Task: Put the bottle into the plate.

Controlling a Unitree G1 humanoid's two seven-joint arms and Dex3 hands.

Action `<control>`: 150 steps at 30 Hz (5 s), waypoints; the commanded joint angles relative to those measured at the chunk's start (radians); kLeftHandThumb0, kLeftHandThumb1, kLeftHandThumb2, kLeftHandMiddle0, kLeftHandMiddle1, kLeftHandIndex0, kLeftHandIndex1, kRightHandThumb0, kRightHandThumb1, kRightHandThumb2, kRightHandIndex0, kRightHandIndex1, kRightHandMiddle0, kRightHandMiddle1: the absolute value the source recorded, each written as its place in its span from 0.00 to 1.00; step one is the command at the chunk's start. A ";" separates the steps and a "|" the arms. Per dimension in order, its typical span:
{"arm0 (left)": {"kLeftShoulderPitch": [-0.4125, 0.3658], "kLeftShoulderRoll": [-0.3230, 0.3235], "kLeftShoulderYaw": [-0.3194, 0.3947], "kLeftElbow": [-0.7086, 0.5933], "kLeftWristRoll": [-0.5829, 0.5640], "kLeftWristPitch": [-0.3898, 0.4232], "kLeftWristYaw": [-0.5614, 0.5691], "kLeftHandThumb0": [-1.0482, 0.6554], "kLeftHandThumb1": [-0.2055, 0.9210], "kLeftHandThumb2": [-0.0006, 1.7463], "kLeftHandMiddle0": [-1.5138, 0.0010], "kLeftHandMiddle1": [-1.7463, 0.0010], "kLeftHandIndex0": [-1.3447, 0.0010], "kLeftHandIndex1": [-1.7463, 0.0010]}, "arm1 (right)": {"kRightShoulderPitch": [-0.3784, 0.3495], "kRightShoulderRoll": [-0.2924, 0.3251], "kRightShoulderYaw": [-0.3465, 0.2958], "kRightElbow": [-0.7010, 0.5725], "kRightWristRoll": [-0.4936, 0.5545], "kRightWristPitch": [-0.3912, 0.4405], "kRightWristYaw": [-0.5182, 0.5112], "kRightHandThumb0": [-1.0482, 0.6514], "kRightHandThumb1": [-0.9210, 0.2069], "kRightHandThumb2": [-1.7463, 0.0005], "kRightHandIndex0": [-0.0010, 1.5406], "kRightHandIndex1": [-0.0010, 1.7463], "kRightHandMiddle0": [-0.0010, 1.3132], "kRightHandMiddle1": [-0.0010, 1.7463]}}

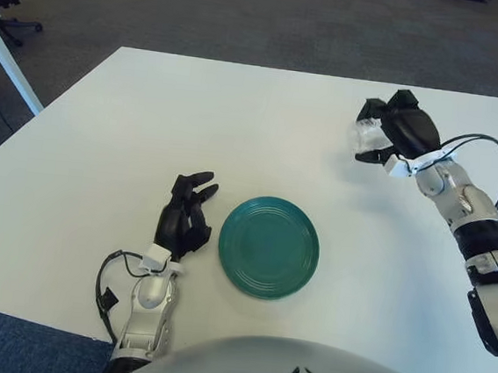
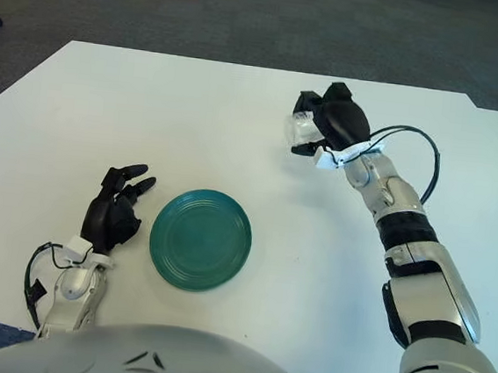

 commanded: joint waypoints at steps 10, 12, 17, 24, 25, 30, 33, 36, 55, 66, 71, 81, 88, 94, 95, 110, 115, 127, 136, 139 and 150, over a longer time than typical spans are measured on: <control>-0.100 0.041 0.039 0.298 -0.040 -0.152 -0.054 0.17 1.00 0.59 0.67 0.71 0.83 0.38 | 0.149 0.037 -0.035 -0.285 0.047 0.112 0.162 0.42 0.45 0.31 0.85 1.00 0.87 1.00; -0.104 0.046 0.039 0.310 -0.041 -0.162 -0.060 0.16 1.00 0.59 0.67 0.71 0.83 0.38 | 0.156 0.051 -0.030 -0.314 0.040 0.116 0.171 0.42 0.45 0.30 0.85 1.00 0.87 1.00; -0.110 0.062 0.035 0.320 -0.041 -0.171 -0.074 0.16 1.00 0.60 0.71 0.72 0.85 0.39 | 0.167 0.115 0.028 -0.355 -0.014 0.099 0.163 0.41 0.45 0.29 0.85 1.00 0.87 1.00; -0.114 0.059 0.033 0.319 -0.037 -0.177 -0.070 0.16 1.00 0.60 0.73 0.74 0.87 0.40 | 0.204 0.128 0.077 -0.499 -0.037 0.071 0.252 0.38 0.42 0.31 0.87 1.00 0.88 1.00; -0.114 0.058 0.033 0.319 -0.037 -0.176 -0.069 0.16 1.00 0.60 0.73 0.74 0.87 0.40 | 0.213 0.130 0.083 -0.523 -0.033 0.072 0.274 0.38 0.41 0.32 0.88 1.00 0.88 1.00; -0.117 0.049 0.029 0.310 -0.040 -0.157 -0.067 0.17 1.00 0.60 0.72 0.74 0.87 0.39 | 0.242 0.136 0.100 -0.595 0.001 0.082 0.382 0.37 0.39 0.33 0.90 1.00 0.89 1.00; -0.114 0.041 0.028 0.288 -0.035 -0.117 -0.049 0.17 1.00 0.59 0.72 0.74 0.87 0.39 | 0.252 0.149 0.117 -0.619 -0.004 0.085 0.424 0.37 0.38 0.33 0.90 1.00 0.89 1.00; -0.108 0.031 0.028 0.255 -0.023 -0.067 -0.019 0.17 1.00 0.59 0.70 0.73 0.85 0.39 | 0.264 0.164 0.136 -0.642 -0.019 0.090 0.456 0.36 0.36 0.34 0.90 1.00 0.89 1.00; -0.052 -0.020 0.014 0.119 -0.035 0.046 0.004 0.16 1.00 0.58 0.70 0.72 0.86 0.39 | 0.417 0.191 0.228 -0.785 -0.116 0.102 0.550 0.35 0.41 0.31 0.88 1.00 0.87 1.00; -0.056 -0.030 0.014 0.117 -0.018 0.057 0.029 0.16 1.00 0.59 0.68 0.72 0.84 0.38 | 0.425 0.172 0.219 -0.733 -0.114 0.006 0.530 0.32 0.58 0.21 0.87 1.00 0.56 1.00; -0.052 -0.030 0.010 0.109 -0.010 0.060 0.035 0.16 1.00 0.59 0.68 0.71 0.83 0.38 | 0.422 0.177 0.218 -0.708 -0.101 -0.019 0.529 0.32 0.58 0.21 0.86 1.00 0.51 1.00; -0.048 -0.027 0.009 0.112 -0.015 0.036 0.026 0.17 1.00 0.60 0.68 0.71 0.83 0.38 | 0.439 0.202 0.239 -0.659 -0.117 -0.032 0.515 0.32 0.57 0.22 0.86 1.00 0.49 1.00; -0.049 -0.024 0.009 0.108 -0.005 0.035 0.032 0.17 1.00 0.60 0.67 0.70 0.82 0.38 | 0.455 0.209 0.253 -0.642 -0.148 -0.042 0.483 0.32 0.57 0.22 0.87 1.00 0.50 1.00; -0.050 -0.022 0.013 0.131 -0.008 0.016 0.027 0.17 1.00 0.60 0.68 0.71 0.82 0.38 | 0.464 0.208 0.255 -0.632 -0.155 -0.040 0.474 0.32 0.56 0.22 0.86 1.00 0.49 1.00; -0.055 -0.017 0.018 0.153 -0.012 -0.002 0.021 0.17 1.00 0.60 0.68 0.71 0.83 0.38 | 0.467 0.208 0.255 -0.632 -0.154 -0.036 0.474 0.33 0.55 0.23 0.86 1.00 0.48 1.00; 0.009 -0.010 -0.011 0.079 0.024 -0.021 0.030 0.15 1.00 0.62 0.72 0.73 0.88 0.39 | 0.445 0.128 0.242 -0.623 -0.093 -0.107 0.530 0.02 0.01 0.47 0.06 0.16 0.03 0.22; -0.017 -0.016 -0.008 0.095 -0.014 -0.011 0.001 0.15 1.00 0.64 0.74 0.74 0.91 0.40 | 0.417 0.093 0.236 -0.626 -0.112 -0.170 0.524 0.00 0.00 0.44 0.01 0.03 0.00 0.05; -0.087 -0.019 0.044 0.234 -0.106 -0.054 -0.064 0.15 1.00 0.64 0.76 0.75 0.96 0.39 | 0.385 0.091 0.187 -0.573 -0.136 -0.225 0.430 0.00 0.00 0.46 0.00 0.00 0.00 0.00; -0.081 -0.030 0.036 0.214 -0.060 -0.083 -0.026 0.16 1.00 0.63 0.74 0.74 0.95 0.38 | 0.379 0.125 0.070 -0.480 -0.012 -0.215 0.327 0.00 0.00 0.49 0.00 0.00 0.00 0.00; -0.084 -0.029 0.035 0.219 -0.045 -0.088 -0.015 0.16 1.00 0.63 0.74 0.74 0.94 0.38 | 0.370 0.132 0.055 -0.445 0.048 -0.214 0.342 0.00 0.00 0.50 0.00 0.00 0.00 0.00; -0.137 0.029 0.022 0.319 -0.002 -0.154 -0.028 0.12 1.00 0.63 0.73 0.74 0.91 0.38 | 0.401 0.180 -0.017 -0.276 0.399 -0.195 0.443 0.00 0.00 0.52 0.00 0.00 0.00 0.00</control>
